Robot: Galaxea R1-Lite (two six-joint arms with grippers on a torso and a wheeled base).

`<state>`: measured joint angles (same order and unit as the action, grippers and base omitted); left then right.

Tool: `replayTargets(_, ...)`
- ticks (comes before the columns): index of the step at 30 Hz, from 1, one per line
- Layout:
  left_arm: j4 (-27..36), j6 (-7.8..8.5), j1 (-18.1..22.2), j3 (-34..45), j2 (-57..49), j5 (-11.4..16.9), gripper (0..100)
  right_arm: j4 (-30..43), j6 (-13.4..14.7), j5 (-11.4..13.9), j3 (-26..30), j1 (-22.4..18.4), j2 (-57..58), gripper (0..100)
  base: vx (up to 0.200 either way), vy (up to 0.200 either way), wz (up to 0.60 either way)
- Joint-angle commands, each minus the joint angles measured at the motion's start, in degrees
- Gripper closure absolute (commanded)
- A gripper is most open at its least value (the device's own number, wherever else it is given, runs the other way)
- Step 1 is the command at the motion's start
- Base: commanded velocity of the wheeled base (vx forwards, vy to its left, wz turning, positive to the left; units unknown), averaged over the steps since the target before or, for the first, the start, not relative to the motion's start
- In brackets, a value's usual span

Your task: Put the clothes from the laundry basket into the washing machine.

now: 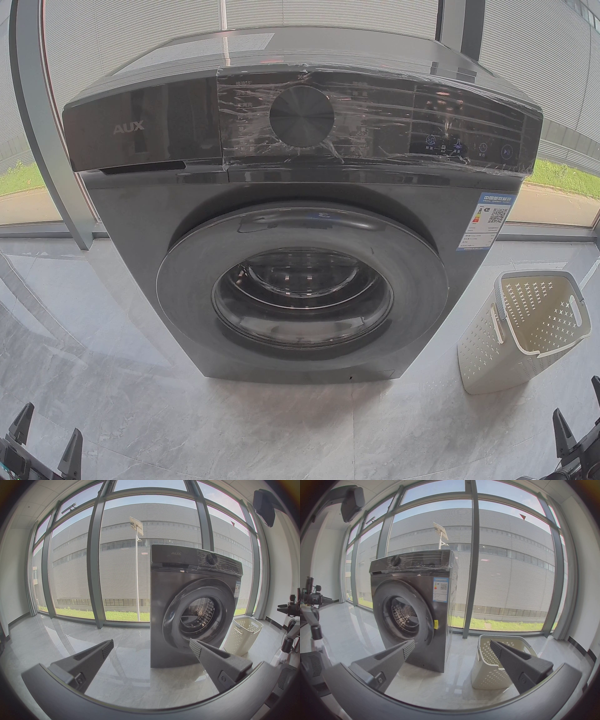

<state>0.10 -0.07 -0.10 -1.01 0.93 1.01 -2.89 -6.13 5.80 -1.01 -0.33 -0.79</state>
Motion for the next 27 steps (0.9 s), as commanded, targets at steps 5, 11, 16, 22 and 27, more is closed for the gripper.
replayTargets(5,-0.01,-0.19,0.01,1.01,-0.84,-0.05,0,3.15,6.92,-6.77,1.01,0.07,0.53,0,0.000,0.000,0.00)
replayTargets(11,0.08,-0.37,0.01,1.01,-0.75,-0.13,0,3.15,6.92,-7.12,1.01,-0.02,0.53,0,0.000,0.000,0.00)
replayTargets(16,0.08,-0.45,0.10,0.92,-0.75,-0.13,0,2.98,6.48,-6.68,1.01,0.07,0.53,0,0.000,0.000,0.00)
replayTargets(22,-0.01,-0.19,0.01,1.01,-0.75,-0.31,0,2.98,6.40,-6.59,1.01,-0.11,0.53,0,0.000,0.000,0.00)
replayTargets(27,-0.01,-0.63,0.01,1.01,-0.75,-0.40,0,2.98,6.13,-5.89,1.01,-0.11,0.44,0,0.000,0.000,0.00)
